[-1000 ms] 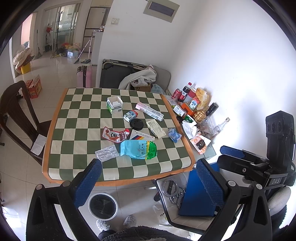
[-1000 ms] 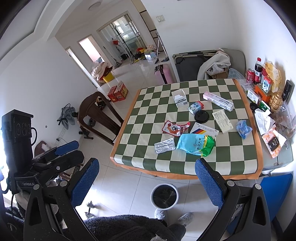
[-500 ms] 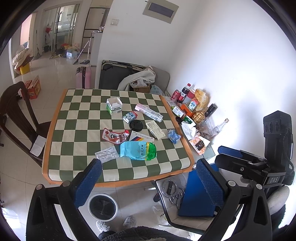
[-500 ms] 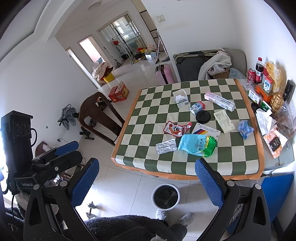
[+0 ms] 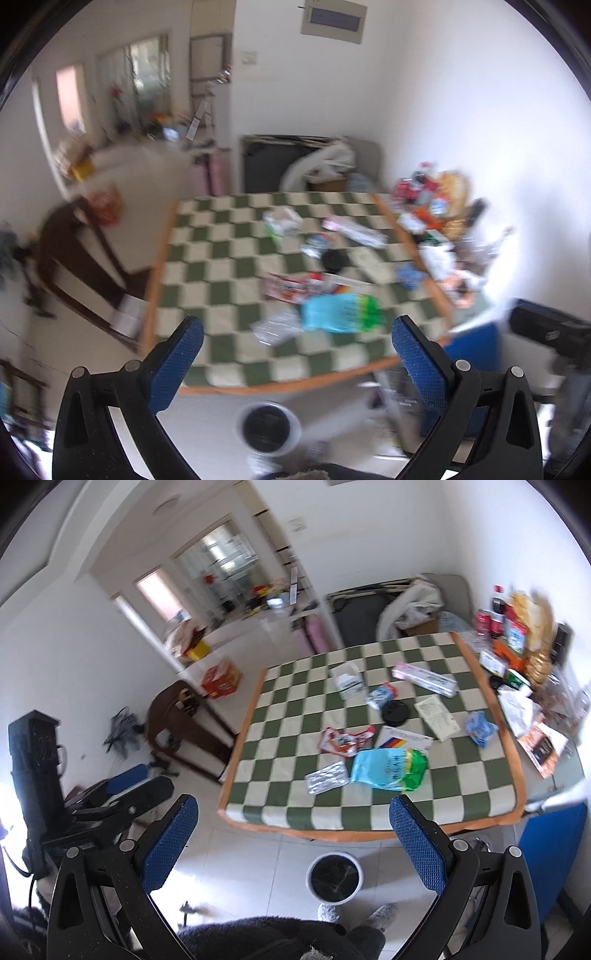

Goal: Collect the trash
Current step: 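Grasp the blue-green snack bag with the right tool while the left tool grasps the foil blister pack, then carry the snack bag and foil pack to the white bin and release both, then move both tools back over the checkered table, then grasp the striped medicine box with the right tool while the left tool grasps the red snack wrapper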

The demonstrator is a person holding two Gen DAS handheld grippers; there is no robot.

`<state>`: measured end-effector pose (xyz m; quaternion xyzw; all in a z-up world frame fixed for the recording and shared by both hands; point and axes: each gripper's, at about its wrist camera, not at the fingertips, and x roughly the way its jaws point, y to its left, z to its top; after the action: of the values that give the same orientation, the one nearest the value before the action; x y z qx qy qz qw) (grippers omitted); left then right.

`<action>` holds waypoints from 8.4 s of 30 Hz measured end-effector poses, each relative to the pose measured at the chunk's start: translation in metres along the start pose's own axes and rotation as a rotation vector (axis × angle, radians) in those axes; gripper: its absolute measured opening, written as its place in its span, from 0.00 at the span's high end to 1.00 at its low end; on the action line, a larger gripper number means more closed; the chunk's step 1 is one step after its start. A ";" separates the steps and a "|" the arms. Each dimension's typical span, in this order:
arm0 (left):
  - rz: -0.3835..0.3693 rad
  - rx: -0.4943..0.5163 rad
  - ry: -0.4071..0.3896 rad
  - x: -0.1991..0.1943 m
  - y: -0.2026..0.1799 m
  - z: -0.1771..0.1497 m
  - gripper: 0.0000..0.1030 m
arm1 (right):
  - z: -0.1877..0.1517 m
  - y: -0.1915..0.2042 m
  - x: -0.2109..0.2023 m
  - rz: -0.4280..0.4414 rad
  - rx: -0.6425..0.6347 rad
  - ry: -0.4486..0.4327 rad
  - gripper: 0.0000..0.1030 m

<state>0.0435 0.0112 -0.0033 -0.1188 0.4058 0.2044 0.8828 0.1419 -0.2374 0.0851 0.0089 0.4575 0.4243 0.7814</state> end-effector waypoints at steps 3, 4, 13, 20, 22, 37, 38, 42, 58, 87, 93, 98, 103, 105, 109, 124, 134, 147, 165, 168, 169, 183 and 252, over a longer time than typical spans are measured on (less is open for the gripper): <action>0.097 0.021 0.031 0.039 0.006 0.006 0.00 | 0.003 0.002 0.011 -0.101 0.089 -0.026 0.00; 0.118 0.022 0.046 0.053 0.008 0.006 0.00 | 0.002 -0.006 0.020 -0.127 0.125 -0.026 0.00; 0.196 0.061 0.332 0.225 0.034 -0.031 0.00 | 0.001 -0.121 0.151 -0.291 0.347 0.129 0.00; 0.157 0.173 0.602 0.355 0.027 -0.063 0.08 | 0.002 -0.222 0.291 -0.331 0.438 0.344 0.00; 0.138 0.233 0.652 0.382 0.019 -0.068 0.08 | 0.002 -0.237 0.320 -0.329 0.443 0.391 0.00; 0.032 0.568 0.750 0.441 -0.038 -0.092 0.30 | -0.001 -0.277 0.441 -0.191 0.426 0.620 0.43; 0.033 0.551 0.751 0.438 -0.038 -0.090 0.31 | -0.001 -0.277 0.441 -0.173 0.435 0.613 0.46; 0.038 0.424 0.742 0.431 -0.024 -0.083 0.41 | 0.001 -0.280 0.428 -0.157 0.477 0.567 0.62; 0.076 0.235 0.743 0.427 0.013 -0.087 0.38 | -0.012 -0.295 0.428 -0.140 0.508 0.566 0.51; 0.075 -0.044 0.478 0.285 0.046 -0.100 0.39 | -0.049 -0.224 0.334 -0.001 0.506 0.375 0.59; 0.055 -0.054 0.469 0.239 0.060 -0.157 0.39 | -0.112 -0.182 0.298 -0.042 0.515 0.344 0.59; 0.029 -0.083 0.525 0.224 0.076 -0.219 0.39 | -0.183 -0.153 0.281 -0.078 0.557 0.354 0.59; 0.005 -0.143 0.619 0.246 0.088 -0.278 0.39 | -0.256 -0.141 0.296 -0.142 0.601 0.429 0.59; -0.002 -0.190 0.661 0.270 0.094 -0.305 0.39 | -0.288 -0.145 0.313 -0.176 0.626 0.469 0.59; -0.027 -0.304 0.745 0.331 0.106 -0.357 0.39 | -0.341 -0.159 0.362 -0.238 0.648 0.536 0.59; 0.027 -0.376 0.885 0.529 0.129 -0.490 0.06 | -0.487 -0.209 0.618 -0.323 0.615 0.735 0.28; 0.162 -0.246 0.825 0.486 0.158 -0.499 0.00 | -0.480 -0.177 0.631 -0.431 0.282 0.714 0.00; 0.157 -0.203 0.769 0.426 0.151 -0.478 0.00 | -0.452 -0.135 0.595 -0.413 0.152 0.653 0.00; 0.122 -0.195 0.714 0.294 0.125 -0.411 0.00 | -0.385 -0.078 0.467 -0.372 0.115 0.594 0.00; 0.114 -0.191 0.695 0.262 0.121 -0.392 0.00 | -0.372 -0.065 0.437 -0.361 0.118 0.587 0.00; 0.110 -0.188 0.684 0.249 0.120 -0.382 0.00 | -0.366 -0.061 0.425 -0.355 0.125 0.584 0.00; 0.107 -0.154 0.453 0.195 0.087 -0.191 0.00 | -0.182 -0.040 0.272 -0.312 0.189 0.354 0.00; 0.239 -0.172 0.175 0.301 0.069 0.022 1.00 | 0.051 -0.207 0.417 -0.240 0.094 0.454 0.23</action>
<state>0.2033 0.1599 -0.2223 -0.1623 0.4736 0.3307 0.8000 0.4065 -0.0708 -0.2642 -0.1047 0.6379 0.2979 0.7024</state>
